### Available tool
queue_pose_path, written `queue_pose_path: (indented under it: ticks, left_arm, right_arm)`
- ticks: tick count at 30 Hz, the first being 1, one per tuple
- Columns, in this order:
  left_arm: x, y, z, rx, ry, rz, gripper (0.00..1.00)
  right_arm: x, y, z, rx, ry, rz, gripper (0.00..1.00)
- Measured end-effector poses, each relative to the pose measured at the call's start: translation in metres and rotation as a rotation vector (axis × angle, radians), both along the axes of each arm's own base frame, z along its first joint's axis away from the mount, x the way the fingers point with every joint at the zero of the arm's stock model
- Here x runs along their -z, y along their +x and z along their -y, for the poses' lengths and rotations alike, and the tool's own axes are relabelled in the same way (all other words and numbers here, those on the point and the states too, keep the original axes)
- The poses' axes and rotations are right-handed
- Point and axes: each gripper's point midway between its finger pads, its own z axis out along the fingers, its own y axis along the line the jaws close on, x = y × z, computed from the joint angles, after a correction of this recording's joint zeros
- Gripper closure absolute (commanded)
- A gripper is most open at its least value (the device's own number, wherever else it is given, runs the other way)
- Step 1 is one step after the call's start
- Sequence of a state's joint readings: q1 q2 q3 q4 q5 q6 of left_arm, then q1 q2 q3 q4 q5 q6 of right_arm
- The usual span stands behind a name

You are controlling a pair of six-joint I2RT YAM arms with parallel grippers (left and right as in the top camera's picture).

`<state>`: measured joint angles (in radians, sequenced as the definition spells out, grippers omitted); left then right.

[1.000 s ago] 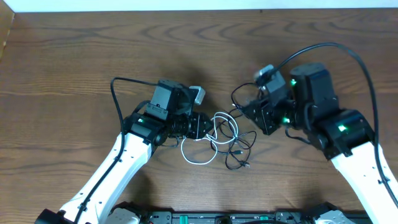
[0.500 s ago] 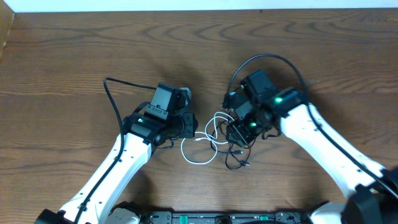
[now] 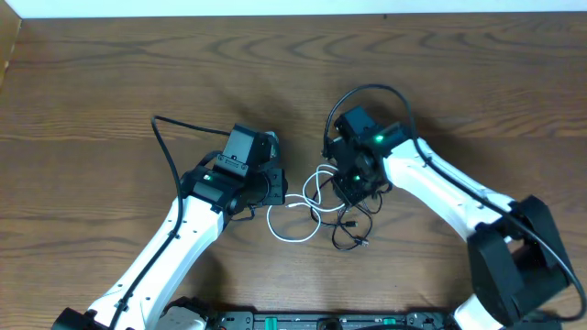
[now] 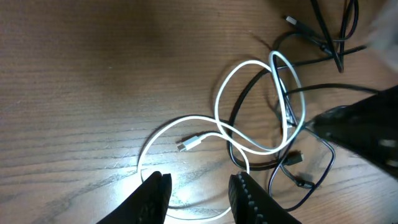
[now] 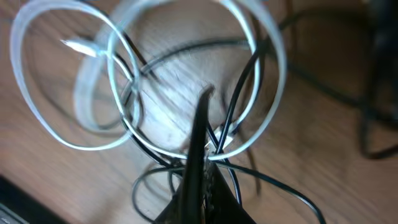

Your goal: Untangle cables

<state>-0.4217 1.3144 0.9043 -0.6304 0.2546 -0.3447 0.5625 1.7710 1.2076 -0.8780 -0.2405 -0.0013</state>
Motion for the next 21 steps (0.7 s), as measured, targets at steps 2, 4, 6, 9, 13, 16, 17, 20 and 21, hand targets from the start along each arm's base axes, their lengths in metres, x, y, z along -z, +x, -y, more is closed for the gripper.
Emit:
queue_pose_path:
  ticks: [2, 4, 6, 9, 13, 16, 17, 20, 21]
  left_arm:
    - [0.0, 0.0, 0.0, 0.0, 0.0, 0.0, 0.64]
    - [0.0, 0.0, 0.0, -0.001, 0.002, 0.0, 0.64]
    - [0.0, 0.0, 0.0, -0.001, 0.003, 0.0, 0.64]
    - [0.0, 0.0, -0.001, -0.001, 0.003, 0.0, 0.64]
    - [0.0, 0.0, -0.001, -0.001, 0.003, 0.0, 0.64]
    - [0.0, 0.0, -0.001, -0.001, 0.003, 0.0, 0.64]
    - [0.0, 0.0, -0.001, -0.001, 0.003, 0.0, 0.64]
    - [0.0, 0.0, -0.001, -0.001, 0.003, 0.0, 0.64]
    - [0.0, 0.0, -0.001, -0.001, 0.003, 0.0, 0.64]
  right_arm:
    - [-0.029, 0.012, -0.003, 0.02, 0.041, 0.059, 0.99]
    - [-0.065, 0.029, -0.005, 0.048, 0.098, 0.147, 0.99]
    - [-0.137, 0.055, -0.006, 0.088, 0.21, 0.329, 0.99]
    - [-0.235, 0.072, 0.005, 0.133, 0.349, 0.579, 0.99]
    - [-0.356, 0.057, 0.031, 0.17, 0.517, 0.91, 0.99]
    - [-0.402, 0.031, 0.045, 0.171, 0.582, 1.039, 0.99]
    - [-0.411, 0.022, 0.049, 0.17, 0.596, 1.064, 0.99]
    - [-0.418, 0.009, 0.054, 0.167, 0.607, 1.079, 0.99]
    - [-0.414, 0.008, 0.054, 0.167, 0.598, 1.063, 0.99]
